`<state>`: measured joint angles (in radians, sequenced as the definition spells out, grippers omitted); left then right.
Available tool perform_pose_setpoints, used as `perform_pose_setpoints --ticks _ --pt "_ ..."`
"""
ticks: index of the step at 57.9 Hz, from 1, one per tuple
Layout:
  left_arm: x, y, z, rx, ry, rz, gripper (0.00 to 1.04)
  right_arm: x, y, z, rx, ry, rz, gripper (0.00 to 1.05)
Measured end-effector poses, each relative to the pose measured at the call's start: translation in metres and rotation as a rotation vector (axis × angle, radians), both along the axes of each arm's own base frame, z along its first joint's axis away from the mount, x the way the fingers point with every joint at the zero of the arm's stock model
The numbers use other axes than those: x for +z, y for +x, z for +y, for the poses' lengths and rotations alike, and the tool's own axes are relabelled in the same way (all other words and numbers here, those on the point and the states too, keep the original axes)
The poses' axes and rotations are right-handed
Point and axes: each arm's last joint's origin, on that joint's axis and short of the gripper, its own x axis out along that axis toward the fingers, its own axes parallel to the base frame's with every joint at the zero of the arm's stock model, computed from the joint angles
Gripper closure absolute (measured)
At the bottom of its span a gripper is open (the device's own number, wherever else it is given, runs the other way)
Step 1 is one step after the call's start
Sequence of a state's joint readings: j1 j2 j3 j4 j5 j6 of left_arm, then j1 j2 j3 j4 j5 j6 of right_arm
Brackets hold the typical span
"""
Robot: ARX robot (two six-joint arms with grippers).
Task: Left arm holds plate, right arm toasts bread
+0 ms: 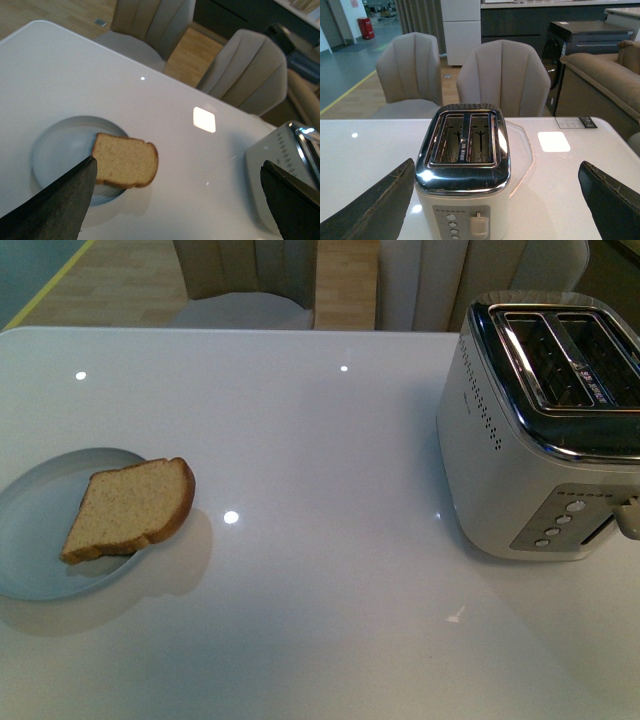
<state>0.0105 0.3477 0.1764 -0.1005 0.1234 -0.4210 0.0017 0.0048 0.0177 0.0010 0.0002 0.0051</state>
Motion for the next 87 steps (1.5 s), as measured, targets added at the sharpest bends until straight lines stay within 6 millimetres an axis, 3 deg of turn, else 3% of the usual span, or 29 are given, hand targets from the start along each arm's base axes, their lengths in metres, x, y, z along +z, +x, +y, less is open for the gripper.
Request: perform_pose_setpoints --ticks 8,19,25,35,48,64,87 --pt "0.009 0.033 0.014 0.0 -0.036 -0.016 0.07 0.0 0.0 0.0 0.0 0.0 0.0 0.09" --pt "-0.003 0.099 0.042 0.042 -0.019 0.012 0.07 0.0 0.0 0.0 0.0 0.0 0.0 0.09" --pt "-0.027 0.139 0.057 0.051 0.038 0.106 0.07 0.0 0.0 0.0 0.0 0.0 0.0 0.09" --pt "-0.077 0.175 0.076 0.058 0.083 0.252 0.07 0.0 0.0 0.0 0.0 0.0 0.0 0.09" --pt "-0.122 0.191 0.093 0.066 0.104 0.347 0.07 0.0 0.0 0.0 0.0 0.0 0.0 0.09" --pt "-0.184 0.192 0.104 0.077 0.099 0.468 0.07 0.0 0.0 0.0 0.0 0.0 0.0 0.09" --pt "-0.219 0.199 0.108 0.074 0.11 0.525 0.07 0.0 0.0 0.0 0.0 0.0 0.0 0.09"
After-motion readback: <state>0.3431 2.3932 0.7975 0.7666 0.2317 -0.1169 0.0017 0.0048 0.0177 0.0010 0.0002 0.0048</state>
